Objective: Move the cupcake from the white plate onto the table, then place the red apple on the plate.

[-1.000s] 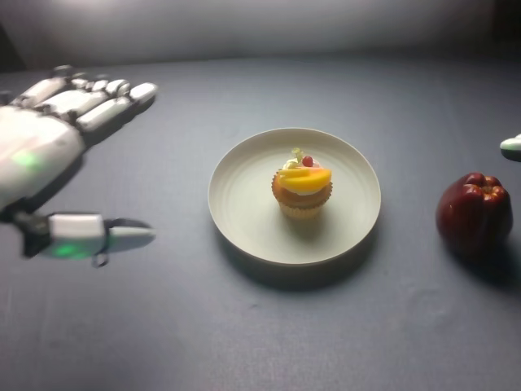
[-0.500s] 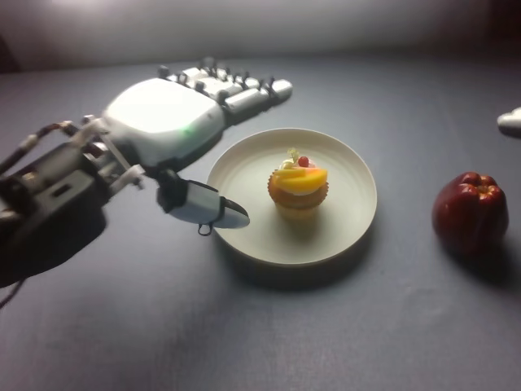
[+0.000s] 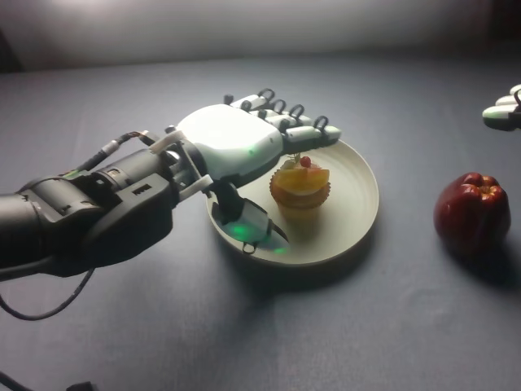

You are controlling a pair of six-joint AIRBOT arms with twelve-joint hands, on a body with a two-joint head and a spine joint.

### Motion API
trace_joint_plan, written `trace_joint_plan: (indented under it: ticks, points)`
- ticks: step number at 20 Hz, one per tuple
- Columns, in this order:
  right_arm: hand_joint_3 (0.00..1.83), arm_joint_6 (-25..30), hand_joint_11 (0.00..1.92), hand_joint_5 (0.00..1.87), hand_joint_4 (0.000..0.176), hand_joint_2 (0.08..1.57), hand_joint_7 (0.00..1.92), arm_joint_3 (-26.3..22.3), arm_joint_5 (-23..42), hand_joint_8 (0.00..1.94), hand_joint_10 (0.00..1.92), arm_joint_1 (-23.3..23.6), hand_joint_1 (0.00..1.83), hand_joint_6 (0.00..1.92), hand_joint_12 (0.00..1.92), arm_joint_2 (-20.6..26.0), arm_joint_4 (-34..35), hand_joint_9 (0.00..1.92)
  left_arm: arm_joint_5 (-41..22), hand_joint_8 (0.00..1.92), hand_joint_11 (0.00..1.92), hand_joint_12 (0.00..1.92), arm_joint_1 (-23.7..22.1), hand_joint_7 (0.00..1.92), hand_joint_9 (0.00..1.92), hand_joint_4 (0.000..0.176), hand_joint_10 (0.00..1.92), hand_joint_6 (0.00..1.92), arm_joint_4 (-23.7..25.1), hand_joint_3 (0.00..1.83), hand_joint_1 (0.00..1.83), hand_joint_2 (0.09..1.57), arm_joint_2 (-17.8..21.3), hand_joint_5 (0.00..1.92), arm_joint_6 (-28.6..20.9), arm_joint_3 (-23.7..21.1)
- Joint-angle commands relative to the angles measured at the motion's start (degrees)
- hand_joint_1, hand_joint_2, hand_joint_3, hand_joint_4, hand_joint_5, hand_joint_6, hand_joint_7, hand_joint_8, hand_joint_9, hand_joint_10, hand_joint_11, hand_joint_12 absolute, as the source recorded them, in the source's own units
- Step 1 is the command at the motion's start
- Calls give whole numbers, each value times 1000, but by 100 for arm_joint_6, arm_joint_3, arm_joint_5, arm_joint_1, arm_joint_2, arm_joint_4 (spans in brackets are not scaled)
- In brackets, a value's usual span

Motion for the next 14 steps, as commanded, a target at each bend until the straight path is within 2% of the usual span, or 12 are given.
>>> trace_joint_plan:
  ticks: [1,3,5,6,7,8,9,10,11,12,13,14]
  points:
    - [12,-6,377,436,0,1419,411,24,665,0,0,76,910,0,58,-13,137,360,-558,1,58,815,-85,268,313,176,8,0,57,0,814,774,-29,171,-3,39]
    - [9,-6,361,401,0,1442,409,39,665,1,1,84,905,0,36,-33,137,358,-455,11,103,843,-133,311,368,176,20,3,133,0,754,770,-150,184,-2,121]
    - [6,-6,364,398,0,1451,420,39,665,3,4,90,927,0,26,-42,132,370,-333,13,134,835,-182,377,416,163,14,13,161,12,763,810,-283,255,6,255]
    - [6,-6,358,393,0,1452,421,40,665,3,4,90,926,0,22,-48,127,371,-270,8,154,834,-207,422,451,145,12,8,161,6,771,833,-342,303,13,333]
    - [3,-6,357,392,0,1451,423,41,665,2,2,90,942,0,18,-54,121,370,-206,10,202,866,-232,507,522,114,18,10,161,4,782,864,-400,412,13,405]
    - [0,-6,354,395,0,1446,423,41,665,2,1,90,943,2,16,-56,119,368,-169,16,257,1012,-250,677,675,63,55,9,161,3,826,912,-423,573,16,446]
    - [0,-6,359,398,0,1445,422,41,665,1,1,90,941,3,17,-57,118,369,-147,43,286,1288,-261,826,811,37,128,9,161,2,863,938,-430,677,26,467]
    - [0,-6,365,401,0,1446,423,40,665,1,3,90,944,3,19,-58,118,374,-141,38,358,1470,-264,982,842,21,441,15,160,2,923,950,-430,807,37,476]
    - [0,-6,374,401,0,1436,425,39,665,2,4,89,965,2,18,-58,118,380,-148,87,349,1704,-264,1052,679,32,990,13,157,3,963,979,-428,910,36,477]
    - [0,-5,378,399,0,1431,425,36,665,1,4,89,968,1,19,-58,118,383,-173,138,417,1718,-264,1094,671,147,1161,546,135,8,1046,1023,-421,1099,36,472]
    - [0,-4,376,392,0,1431,418,35,665,0,2,88,973,0,17,-58,119,380,-211,223,579,1696,-259,1196,806,43,1205,609,105,2,1113,1028,-408,1168,36,458]
    - [0,-4,370,386,0,1427,415,31,665,0,1,87,971,0,14,-58,119,376,-279,968,623,1707,-254,1067,876,0,1243,198,71,8,1246,1056,-368,1283,35,417]
